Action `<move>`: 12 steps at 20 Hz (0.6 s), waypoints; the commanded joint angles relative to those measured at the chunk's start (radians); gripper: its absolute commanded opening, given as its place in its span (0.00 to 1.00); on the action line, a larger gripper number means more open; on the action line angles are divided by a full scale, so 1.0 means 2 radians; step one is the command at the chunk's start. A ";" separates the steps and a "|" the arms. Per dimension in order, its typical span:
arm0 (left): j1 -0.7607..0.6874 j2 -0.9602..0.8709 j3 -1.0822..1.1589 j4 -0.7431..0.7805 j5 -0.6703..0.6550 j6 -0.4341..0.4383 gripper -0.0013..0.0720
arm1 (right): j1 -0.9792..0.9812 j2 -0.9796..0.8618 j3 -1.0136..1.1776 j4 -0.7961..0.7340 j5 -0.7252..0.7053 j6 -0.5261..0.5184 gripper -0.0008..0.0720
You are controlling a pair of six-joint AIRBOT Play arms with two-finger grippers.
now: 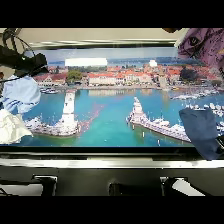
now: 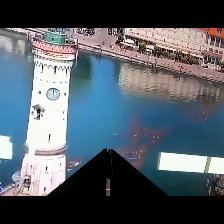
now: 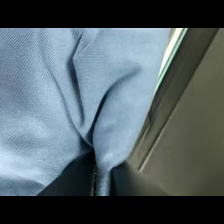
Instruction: Fold the clothes and pants, and hang the long-sleeved shirts on hangers.
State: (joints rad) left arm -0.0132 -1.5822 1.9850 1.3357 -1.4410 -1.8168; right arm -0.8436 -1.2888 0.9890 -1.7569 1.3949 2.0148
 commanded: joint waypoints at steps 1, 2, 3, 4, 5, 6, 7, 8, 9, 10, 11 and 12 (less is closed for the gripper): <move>0.000 0.000 0.000 0.000 0.000 0.000 0.04 | 0.000 0.000 0.000 -0.003 0.019 0.003 0.13; 0.000 0.000 0.000 0.000 0.000 0.000 0.04 | 0.000 0.000 0.000 -0.003 0.023 0.004 0.16; 0.000 0.000 0.000 0.000 0.000 0.000 0.04 | 0.000 0.000 0.000 -0.004 0.026 0.005 0.31; 0.000 0.000 0.000 0.000 0.000 0.000 0.04 | 0.000 0.000 0.000 -0.004 0.029 0.005 0.48; 0.000 0.000 0.000 0.000 0.000 0.000 0.04 | 0.000 0.000 0.000 -0.006 0.035 0.005 0.61; 0.000 0.000 0.000 0.000 0.000 0.000 0.04 | 0.000 0.000 0.000 -0.010 0.038 0.005 0.62; 0.000 0.000 0.000 0.000 0.000 0.000 0.04 | 0.000 0.003 0.000 -0.016 0.036 0.004 0.62; 0.000 0.000 0.000 0.000 0.000 0.000 0.04 | 0.000 0.009 0.002 -0.013 0.023 -0.008 0.62; 0.000 0.000 0.000 0.000 0.000 0.000 0.04 | 0.000 0.019 0.010 0.002 0.000 -0.026 0.60; 0.000 0.000 0.000 0.000 0.000 0.000 0.04 | 0.000 0.031 0.023 0.034 -0.032 -0.054 0.55; 0.000 0.000 0.000 0.000 0.000 0.000 0.04 | 0.001 0.042 0.035 0.077 -0.065 -0.089 0.46; 0.000 0.000 -0.001 0.000 0.000 0.000 0.04 | 0.002 0.054 0.048 0.137 -0.102 -0.130 0.38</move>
State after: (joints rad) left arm -0.0132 -1.5822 1.9846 1.3357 -1.4410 -1.8168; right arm -0.8433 -1.2308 1.0344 -1.6913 1.3560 1.9224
